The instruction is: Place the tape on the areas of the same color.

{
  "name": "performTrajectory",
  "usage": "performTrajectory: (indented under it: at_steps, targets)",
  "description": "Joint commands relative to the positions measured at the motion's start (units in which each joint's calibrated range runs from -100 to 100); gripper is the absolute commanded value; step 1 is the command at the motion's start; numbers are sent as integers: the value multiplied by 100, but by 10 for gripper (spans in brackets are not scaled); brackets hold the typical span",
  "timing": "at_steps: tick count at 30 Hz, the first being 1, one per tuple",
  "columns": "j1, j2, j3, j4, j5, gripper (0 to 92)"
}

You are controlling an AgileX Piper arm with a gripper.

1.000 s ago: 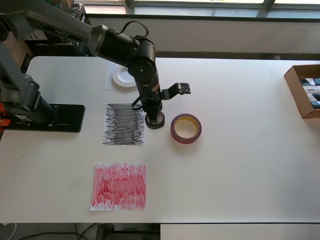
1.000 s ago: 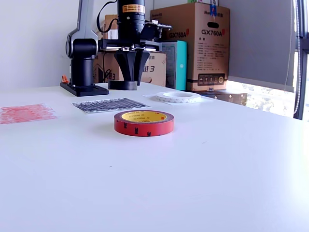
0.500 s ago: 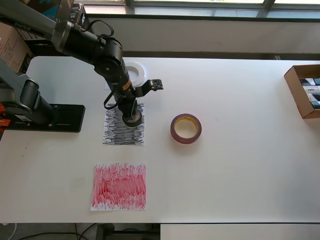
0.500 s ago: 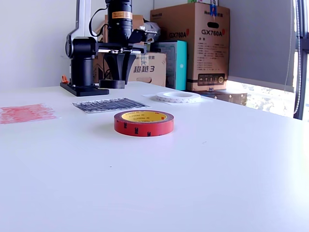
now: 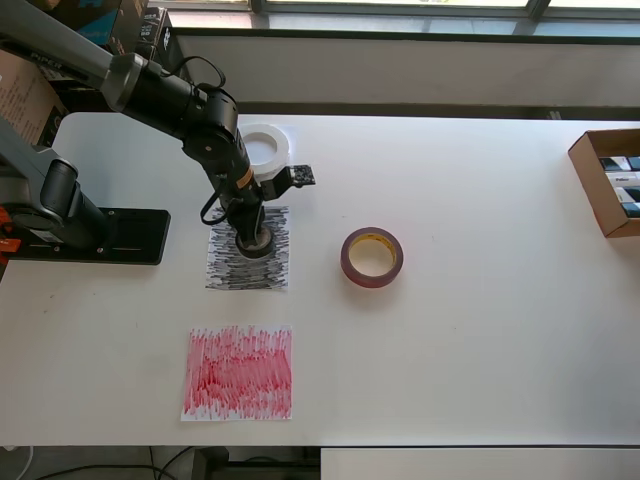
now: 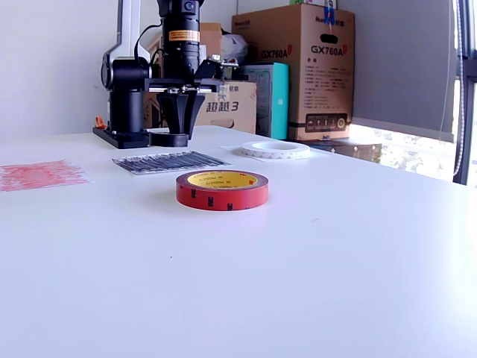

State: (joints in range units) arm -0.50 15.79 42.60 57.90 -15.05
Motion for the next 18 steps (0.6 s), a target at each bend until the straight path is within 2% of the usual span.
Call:
performTrajectory:
  at_steps: [1,18]
  targets:
    - [-19,49,25,10,-1,0]
    - [36,49,188,-7,-9,0]
